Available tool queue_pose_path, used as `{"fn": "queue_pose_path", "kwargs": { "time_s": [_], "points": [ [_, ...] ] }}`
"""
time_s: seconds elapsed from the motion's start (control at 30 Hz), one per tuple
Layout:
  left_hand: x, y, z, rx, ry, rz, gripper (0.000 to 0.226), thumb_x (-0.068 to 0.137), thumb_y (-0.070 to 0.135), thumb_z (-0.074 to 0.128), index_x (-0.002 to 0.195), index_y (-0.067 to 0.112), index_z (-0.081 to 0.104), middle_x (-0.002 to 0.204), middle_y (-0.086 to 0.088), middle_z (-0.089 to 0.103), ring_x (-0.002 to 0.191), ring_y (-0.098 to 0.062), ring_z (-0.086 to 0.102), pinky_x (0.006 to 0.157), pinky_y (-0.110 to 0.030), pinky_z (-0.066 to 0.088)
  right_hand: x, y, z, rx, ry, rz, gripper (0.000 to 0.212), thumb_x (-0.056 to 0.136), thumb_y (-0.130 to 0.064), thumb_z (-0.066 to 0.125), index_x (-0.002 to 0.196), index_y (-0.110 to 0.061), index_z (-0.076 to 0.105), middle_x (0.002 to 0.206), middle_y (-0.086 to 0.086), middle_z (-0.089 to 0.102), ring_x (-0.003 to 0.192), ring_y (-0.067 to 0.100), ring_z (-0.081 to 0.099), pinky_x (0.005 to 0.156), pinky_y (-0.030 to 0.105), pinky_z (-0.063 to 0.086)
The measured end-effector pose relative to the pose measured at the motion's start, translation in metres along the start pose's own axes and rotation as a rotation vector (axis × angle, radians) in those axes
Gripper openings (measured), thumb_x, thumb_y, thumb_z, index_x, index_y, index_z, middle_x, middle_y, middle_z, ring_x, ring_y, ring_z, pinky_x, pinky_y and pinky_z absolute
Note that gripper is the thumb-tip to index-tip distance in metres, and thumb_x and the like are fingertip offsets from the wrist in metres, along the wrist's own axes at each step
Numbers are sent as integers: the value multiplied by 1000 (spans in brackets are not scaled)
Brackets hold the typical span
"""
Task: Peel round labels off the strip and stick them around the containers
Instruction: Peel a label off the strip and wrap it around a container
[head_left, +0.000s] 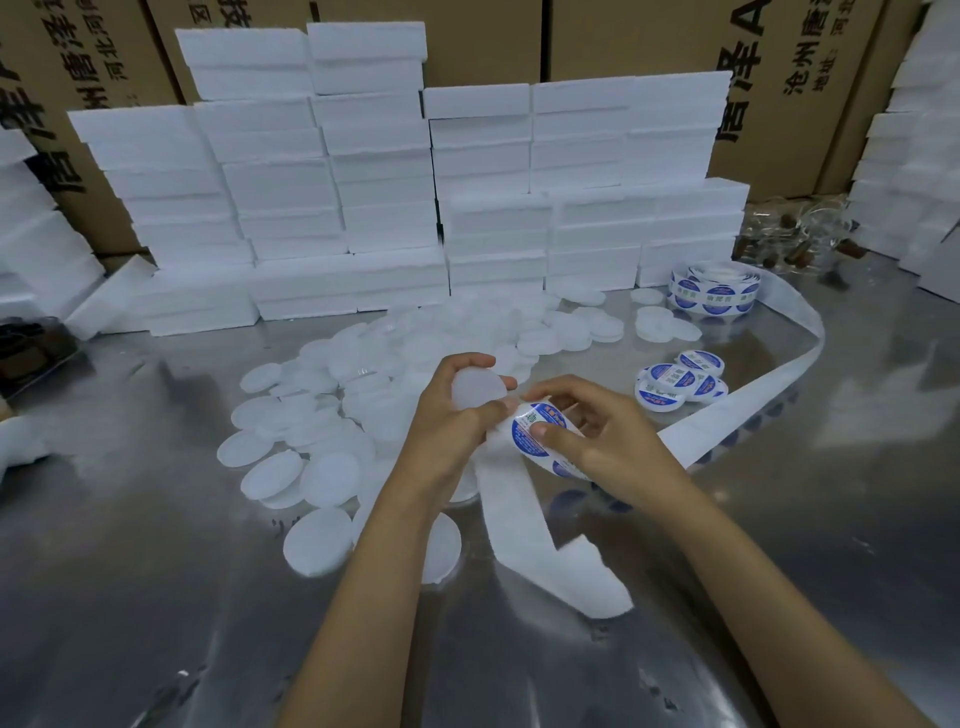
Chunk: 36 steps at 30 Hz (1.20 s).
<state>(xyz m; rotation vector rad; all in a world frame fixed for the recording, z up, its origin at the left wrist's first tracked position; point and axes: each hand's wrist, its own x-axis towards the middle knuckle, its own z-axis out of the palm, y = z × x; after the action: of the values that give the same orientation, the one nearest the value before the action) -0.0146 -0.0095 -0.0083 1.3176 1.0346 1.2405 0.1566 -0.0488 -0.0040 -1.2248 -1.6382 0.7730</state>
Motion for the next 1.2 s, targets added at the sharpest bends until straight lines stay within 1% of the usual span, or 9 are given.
{"fn": "queue_pose_path", "kwargs": {
  "time_s": [0.07,0.17,0.4,0.53,0.63,0.8,0.93,1.07,1.2],
  "points": [
    [0,0,0,17,-8,-13,40,87,8,74,117,30,58,113,1,73,103,-27,71,91,-46,59,0,2,2,-63,44,-44,24,87,-18,73,98,-39,67,101,-17,67,89,4,61,73,14,51],
    [2,-1,-1,12,-17,-22,41,87,9,75,118,29,59,111,2,73,101,-25,72,92,-46,59,0,4,3,-132,72,-83,31,87,-21,74,92,-49,62,104,-20,59,95,-3,56,74,8,47],
    [4,-5,-2,33,-31,-57,39,86,12,77,113,33,60,95,12,76,87,-12,73,70,-24,59,-2,1,7,-159,107,-190,28,85,-11,74,89,-37,65,106,-16,55,106,5,54,83,8,41],
    [1,-5,-1,61,-90,-62,38,88,4,70,114,30,62,90,12,73,80,-7,71,62,-21,54,-2,-4,-1,289,82,-66,22,86,1,65,83,-20,68,92,-11,70,92,10,65,74,20,51],
    [0,-6,1,105,-168,-75,39,90,1,66,115,30,60,95,12,74,92,-12,68,70,-24,56,-1,-4,-12,676,90,6,21,90,6,56,90,-14,63,91,1,65,84,15,64,70,26,52],
    [-3,-1,2,105,-228,-105,41,85,4,76,117,25,62,105,1,76,89,-12,71,75,-23,58,4,-1,-24,849,157,55,22,90,5,55,97,-16,56,84,1,66,76,14,64,68,26,53],
    [-2,11,8,-45,-104,-136,13,97,24,64,109,20,66,108,-12,74,90,-25,75,79,-30,61,12,-3,-24,761,166,100,26,86,7,62,99,-15,59,82,2,68,76,14,64,70,27,52],
    [-1,19,8,-463,-70,-225,56,105,51,31,119,5,61,111,-20,73,97,-35,73,84,-41,61,24,-17,-9,568,147,86,26,82,4,69,98,-15,63,95,7,70,82,17,66,69,26,53],
    [-6,21,10,-596,-127,-231,78,103,59,18,139,-3,49,131,-27,62,121,-37,63,101,-49,52,28,-23,18,456,152,38,26,80,4,70,93,-18,63,90,-2,68,82,15,67,66,33,58]
  ]
}}
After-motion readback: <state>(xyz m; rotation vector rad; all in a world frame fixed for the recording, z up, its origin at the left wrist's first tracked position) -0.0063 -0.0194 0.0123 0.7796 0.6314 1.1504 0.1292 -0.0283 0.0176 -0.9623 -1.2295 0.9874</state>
